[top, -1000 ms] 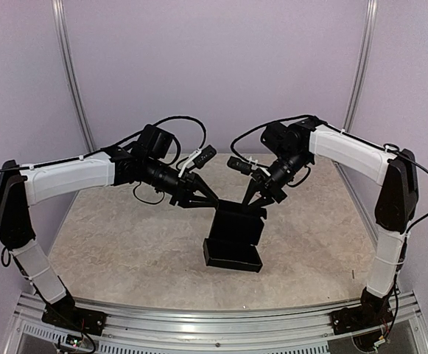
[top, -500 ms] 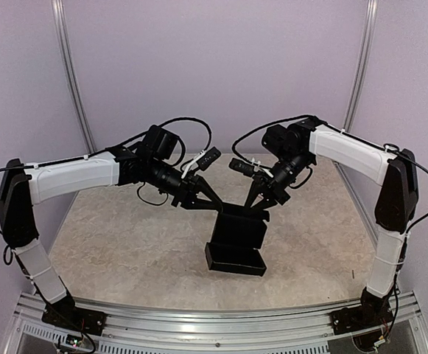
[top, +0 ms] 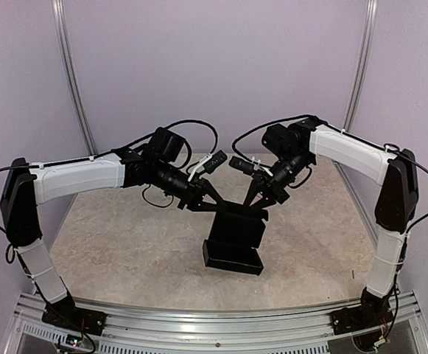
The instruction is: Fold the paper box
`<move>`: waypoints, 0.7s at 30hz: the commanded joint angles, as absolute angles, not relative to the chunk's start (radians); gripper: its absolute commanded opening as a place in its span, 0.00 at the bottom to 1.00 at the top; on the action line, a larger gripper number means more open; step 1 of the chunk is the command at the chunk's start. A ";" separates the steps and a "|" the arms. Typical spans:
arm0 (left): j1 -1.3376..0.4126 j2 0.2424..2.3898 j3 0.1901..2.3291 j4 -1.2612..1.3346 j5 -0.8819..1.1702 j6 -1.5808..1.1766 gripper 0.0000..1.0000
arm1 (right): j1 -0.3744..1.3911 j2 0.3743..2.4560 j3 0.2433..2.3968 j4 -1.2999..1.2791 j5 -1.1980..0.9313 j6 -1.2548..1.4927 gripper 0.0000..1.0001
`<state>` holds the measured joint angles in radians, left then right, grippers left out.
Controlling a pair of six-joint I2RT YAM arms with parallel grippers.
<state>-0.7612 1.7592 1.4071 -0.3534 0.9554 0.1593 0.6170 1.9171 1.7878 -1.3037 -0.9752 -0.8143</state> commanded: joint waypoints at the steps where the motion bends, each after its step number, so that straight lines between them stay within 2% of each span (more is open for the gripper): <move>1: -0.771 1.791 1.421 -0.357 0.884 0.152 0.09 | 0.627 1.859 1.821 -1.263 -1.086 -0.818 0.00; 8: -0.770 1.781 1.419 -0.346 0.902 0.144 0.00 | 0.627 1.856 1.816 -1.260 -1.073 -0.821 0.00; 14: -0.771 1.780 1.415 -0.309 0.934 0.118 0.00 | 0.628 1.839 1.795 -1.243 -1.050 -0.814 0.00; 16: -0.774 1.769 1.405 -0.289 0.911 0.112 0.11 | 0.628 1.835 1.785 -1.230 -1.033 -0.804 0.00; 20: -0.777 1.716 1.366 -0.250 0.849 0.110 0.22 | 0.627 1.834 1.773 -1.218 -1.011 -0.799 0.00; 21: -0.776 1.704 1.364 -0.258 0.832 0.112 0.31 | 0.627 1.835 1.770 -1.215 -1.002 -0.799 0.00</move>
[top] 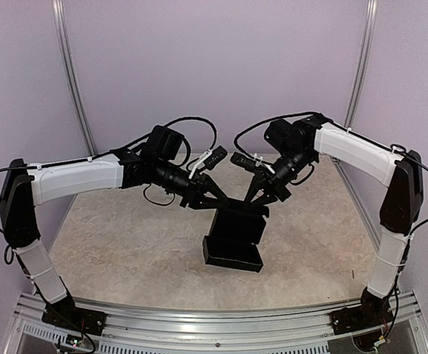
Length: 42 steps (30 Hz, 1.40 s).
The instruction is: Fold the paper box
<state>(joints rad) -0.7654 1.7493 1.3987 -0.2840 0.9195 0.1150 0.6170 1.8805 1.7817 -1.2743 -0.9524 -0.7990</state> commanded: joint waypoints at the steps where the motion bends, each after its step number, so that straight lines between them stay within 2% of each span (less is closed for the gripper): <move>1: -0.774 1.682 1.359 -0.268 0.804 0.114 0.41 | 0.626 1.835 1.762 -1.209 -0.992 -0.799 0.00; 3: -0.765 1.637 1.330 -0.273 0.757 0.117 0.54 | 0.624 1.831 1.743 -1.192 -0.973 -0.789 0.00; 6: -0.731 1.517 1.246 -0.232 0.689 0.086 0.65 | 0.623 1.827 1.726 -1.154 -0.928 -0.752 0.00; 10: -0.660 1.365 1.088 -0.100 0.654 -0.008 0.72 | 0.624 1.820 1.690 -1.071 -0.833 -0.685 0.00; 14: -0.643 1.315 0.947 0.032 0.558 -0.137 0.73 | 0.627 1.822 1.666 -1.019 -0.752 -0.643 0.00; 18: -0.661 1.394 0.878 0.111 0.462 -0.241 0.68 | 0.641 1.829 1.631 -0.942 -0.566 -0.586 0.00; 26: -0.718 1.513 0.794 0.297 0.351 -0.382 0.65 | 0.693 1.824 1.534 -0.823 -0.318 -0.553 0.00; 34: -0.746 1.630 0.791 0.365 0.323 -0.413 0.62 | 0.723 1.838 1.469 -0.763 -0.181 -0.515 0.00; 42: -0.781 1.659 0.785 0.388 0.304 -0.417 0.57 | 0.761 1.797 1.469 -0.771 -0.155 -0.513 0.00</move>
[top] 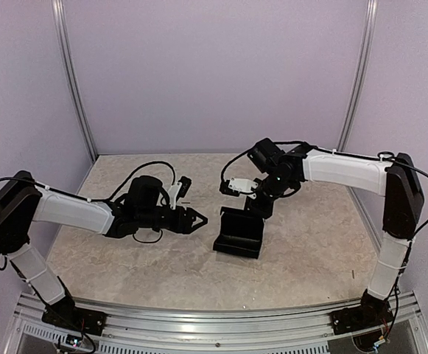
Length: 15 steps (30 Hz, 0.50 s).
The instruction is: Fold the paper box
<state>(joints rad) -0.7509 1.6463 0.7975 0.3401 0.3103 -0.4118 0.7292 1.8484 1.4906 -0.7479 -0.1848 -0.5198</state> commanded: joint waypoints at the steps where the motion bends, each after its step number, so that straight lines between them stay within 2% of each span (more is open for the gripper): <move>1: -0.791 1.661 0.785 0.389 0.303 -0.412 0.56 | 0.769 1.783 1.461 -0.772 -0.168 -0.519 0.00; 6: -0.841 1.668 0.773 0.381 0.238 -0.398 0.53 | 0.815 1.734 1.391 -0.764 -0.209 -0.553 0.00; 10: -0.868 1.621 0.722 0.390 0.194 -0.391 0.54 | 0.843 1.700 1.319 -0.737 -0.202 -0.574 0.06; 15: -0.887 1.557 0.690 0.341 0.202 -0.389 0.54 | 0.844 1.654 1.306 -0.749 -0.247 -0.560 0.24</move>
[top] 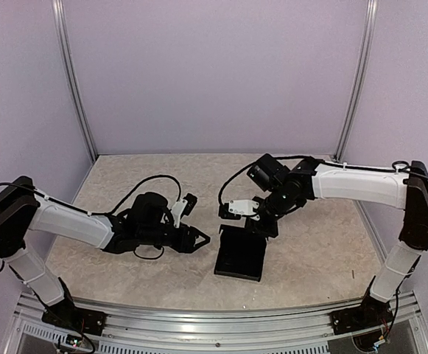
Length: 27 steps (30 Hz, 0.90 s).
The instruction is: Fold the paper box
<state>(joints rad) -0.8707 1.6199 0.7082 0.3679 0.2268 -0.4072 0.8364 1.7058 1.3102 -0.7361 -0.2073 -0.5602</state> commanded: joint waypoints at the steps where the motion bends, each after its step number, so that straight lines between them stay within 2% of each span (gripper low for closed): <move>1: -0.893 1.546 0.688 0.331 0.204 -0.383 0.54 | 0.844 1.640 1.312 -0.752 -0.245 -0.555 0.28; 4: -0.903 1.526 0.694 0.303 0.199 -0.365 0.54 | 0.844 1.599 1.330 -0.761 -0.238 -0.552 0.38; 11: -0.915 1.564 0.800 0.200 0.167 -0.332 0.54 | 0.788 1.515 1.365 -0.836 -0.333 -0.607 0.46; 18: -1.007 1.665 0.950 0.081 0.044 -0.334 0.53 | 0.622 1.335 1.156 -0.772 -0.428 -0.769 0.52; 22: -1.045 1.739 1.053 -0.023 0.004 -0.335 0.42 | 0.579 1.316 1.040 -0.715 -0.413 -0.863 0.53; 27: -1.068 1.804 1.119 -0.113 -0.057 -0.347 0.25 | 0.578 1.391 0.960 -0.608 -0.401 -0.917 0.53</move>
<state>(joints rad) -1.0550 1.7603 1.0782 0.0109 0.0135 -0.3439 0.5819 1.3357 1.0046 -0.7048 -0.3889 -0.8352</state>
